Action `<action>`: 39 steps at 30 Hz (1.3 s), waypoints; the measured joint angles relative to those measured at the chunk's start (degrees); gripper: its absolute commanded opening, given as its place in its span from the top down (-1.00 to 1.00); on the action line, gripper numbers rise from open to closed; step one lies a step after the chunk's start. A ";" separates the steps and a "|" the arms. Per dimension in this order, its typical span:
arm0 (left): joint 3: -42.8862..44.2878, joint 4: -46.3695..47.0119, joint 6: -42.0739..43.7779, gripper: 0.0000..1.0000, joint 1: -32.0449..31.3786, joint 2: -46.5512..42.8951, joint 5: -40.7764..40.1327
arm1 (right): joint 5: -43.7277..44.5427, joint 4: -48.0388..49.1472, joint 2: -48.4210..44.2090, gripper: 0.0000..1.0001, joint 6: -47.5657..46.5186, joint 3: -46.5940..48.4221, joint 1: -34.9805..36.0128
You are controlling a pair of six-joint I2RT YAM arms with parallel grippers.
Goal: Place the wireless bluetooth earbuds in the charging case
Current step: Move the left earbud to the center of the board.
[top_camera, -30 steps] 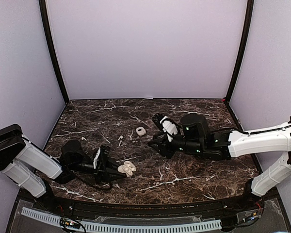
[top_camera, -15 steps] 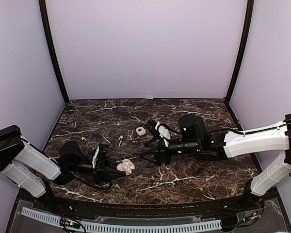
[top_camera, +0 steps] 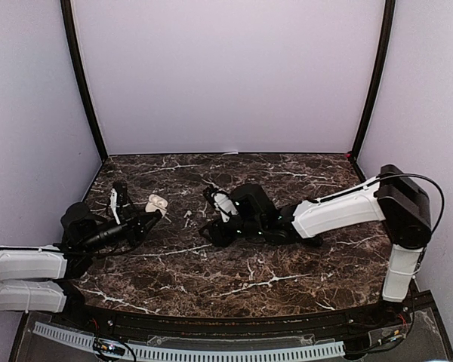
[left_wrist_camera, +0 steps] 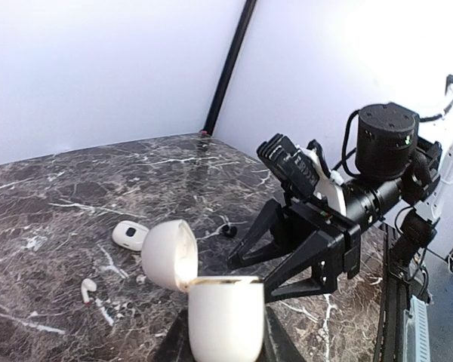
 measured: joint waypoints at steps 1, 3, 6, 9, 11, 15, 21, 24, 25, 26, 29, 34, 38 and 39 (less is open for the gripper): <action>0.15 -1.70 -0.79 0.58 1.05 -0.87 -0.52 | 1.14 -0.28 2.32 -0.19 0.83 1.97 0.00; 0.39 -4.04 -2.21 0.58 2.49 -1.97 -1.05 | 3.10 -0.59 5.88 -0.30 2.32 5.11 0.02; 0.50 -7.34 -4.00 0.58 4.26 -3.39 -1.53 | 7.48 -2.45 12.00 -0.35 4.33 11.52 0.22; 0.52 -9.75 -4.70 0.58 5.18 -4.55 -1.60 | 11.69 -5.09 17.79 -0.35 6.14 18.38 0.37; 0.59 -10.99 -4.74 0.58 5.49 -5.38 -1.73 | 14.14 -6.45 21.38 -0.35 6.88 22.60 0.48; 0.59 -12.76 -4.70 0.58 5.55 -7.06 -1.73 | 17.27 -8.94 27.34 -0.40 8.09 29.64 0.68; 0.59 -13.77 -4.44 0.58 5.68 -9.49 -1.25 | 19.89 -13.00 35.56 -0.38 8.81 41.57 0.70; 0.59 -14.25 -4.39 0.58 5.86 -10.73 -0.96 | 21.49 -14.32 38.97 -0.36 8.66 46.97 0.70; 0.57 -14.60 -4.31 0.58 5.86 -11.19 -0.87 | 22.05 -14.67 39.71 -0.35 8.50 47.98 0.70; 0.52 -14.80 -4.24 0.59 5.86 -11.63 -0.83 | 22.69 -14.99 40.39 -0.34 8.26 48.98 0.70; -0.02 -15.56 -4.09 0.58 5.86 -13.33 -0.83 | 24.46 -16.06 42.25 -0.31 7.61 52.04 0.66; -1.38 -16.48 -3.98 0.58 5.88 -15.76 -0.98 | 25.94 -18.60 44.68 -0.16 6.62 56.57 0.44; -1.62 -17.18 -3.80 0.58 5.88 -16.15 -1.11 | 26.03 -19.63 45.33 0.02 5.46 57.81 0.13; -1.62 -17.20 -3.78 0.58 5.88 -16.11 -1.11 | 26.05 -19.69 45.33 0.05 5.25 57.81 0.09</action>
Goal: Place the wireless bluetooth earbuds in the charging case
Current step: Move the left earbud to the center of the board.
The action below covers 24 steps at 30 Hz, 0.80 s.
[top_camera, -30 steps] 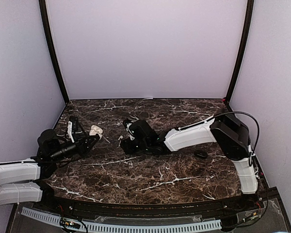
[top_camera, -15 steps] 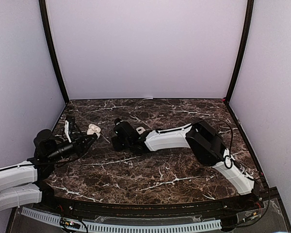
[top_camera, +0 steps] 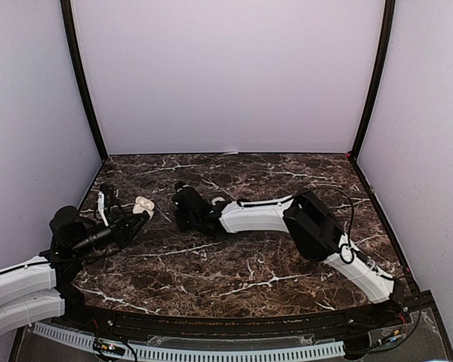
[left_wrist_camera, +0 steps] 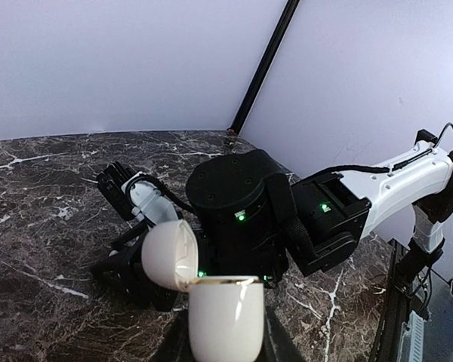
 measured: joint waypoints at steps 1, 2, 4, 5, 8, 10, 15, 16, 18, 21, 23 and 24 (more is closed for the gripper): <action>0.00 0.02 0.00 0.58 0.00 0.07 0.00 | -0.11 0.00 0.00 0.09 -0.09 0.00 -0.04; 0.00 0.04 0.00 0.58 0.00 0.20 0.00 | -0.20 -0.02 0.00 0.15 -0.31 0.00 -0.07; -0.04 0.07 0.00 0.58 0.00 0.68 0.02 | -0.57 -0.15 0.00 0.32 -0.33 0.00 -0.13; -0.04 0.07 -0.02 0.58 0.00 0.98 0.02 | -0.70 -0.20 -0.04 0.43 -0.46 -0.07 -0.15; -0.07 0.07 -0.02 0.58 0.00 1.70 0.02 | -1.25 0.68 -1.51 0.59 -0.20 -2.54 -0.15; -0.07 0.13 -0.02 0.58 0.00 1.92 0.02 | -1.53 1.05 -4.52 0.62 0.02 -6.99 -0.17; -0.26 0.83 -0.04 0.58 0.00 2.99 0.04 | -1.55 1.97 -14.16 0.73 1.14 -21.97 -0.20; -0.35 1.05 -0.04 0.58 0.00 3.41 0.13 | -1.77 2.21 -16.61 0.73 1.51 -25.66 -0.20; -0.50 1.62 -0.04 0.59 0.00 4.74 0.57 | -1.92 2.27 -20.74 0.73 2.32 -31.85 -0.20; -0.85 2.75 -0.09 0.59 0.02 7.08 1.84 | -2.97 4.92 -27.36 0.70 3.85 -42.53 -0.20; -1.25 3.72 -0.31 0.60 0.02 8.68 3.10 | -3.50 6.27 -31.93 0.67 4.83 -49.46 -0.09; -1.51 4.39 -0.46 0.60 0.02 9.46 3.80 | -3.67 7.08 -33.97 0.64 5.29 -52.59 0.00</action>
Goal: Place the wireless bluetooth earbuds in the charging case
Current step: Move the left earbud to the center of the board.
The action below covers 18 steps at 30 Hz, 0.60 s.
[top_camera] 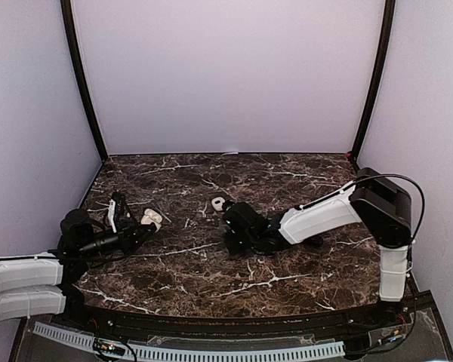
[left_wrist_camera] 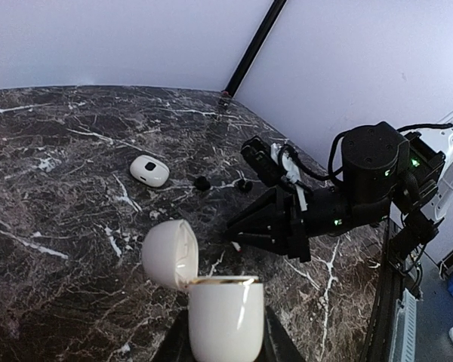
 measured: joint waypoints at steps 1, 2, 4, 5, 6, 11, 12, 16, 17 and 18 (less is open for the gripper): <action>-0.35 0.72 -0.15 0.60 0.00 0.81 0.68 | -0.28 0.48 -2.19 0.64 0.37 -3.15 0.04; -0.61 1.31 -0.33 0.60 0.00 1.68 1.51 | -0.37 0.79 -3.65 0.63 0.66 -5.16 0.09; -0.90 2.23 -0.63 0.60 -0.04 3.37 2.89 | -0.52 1.20 -6.49 0.61 1.05 -9.11 0.13; -0.92 2.69 -0.79 0.60 -0.07 4.15 3.52 | -0.59 1.20 -7.54 0.60 1.11 -10.45 0.13; -0.92 3.15 -0.94 0.60 -0.15 4.87 4.24 | -0.68 1.22 -8.46 0.58 1.05 -11.65 0.13; -0.92 5.33 -1.36 0.60 -1.18 7.61 7.17 | -1.86 0.33 -12.35 0.49 -0.31 -15.58 0.13; -0.90 5.86 -1.31 0.61 -1.62 8.20 7.80 | -2.16 0.00 -13.05 0.47 -0.66 -15.96 0.13; -0.50 7.54 -0.37 0.62 -4.07 11.78 10.12 | -3.52 -0.85 -17.03 0.40 -3.19 -16.70 0.13; -0.09 7.80 0.07 0.62 -4.96 13.03 10.73 | -3.87 -0.85 -18.18 0.39 -3.96 -16.79 0.13; 0.44 8.09 0.55 0.62 -5.88 14.32 11.32 | -4.28 -0.81 -19.37 0.36 -4.70 -16.87 0.13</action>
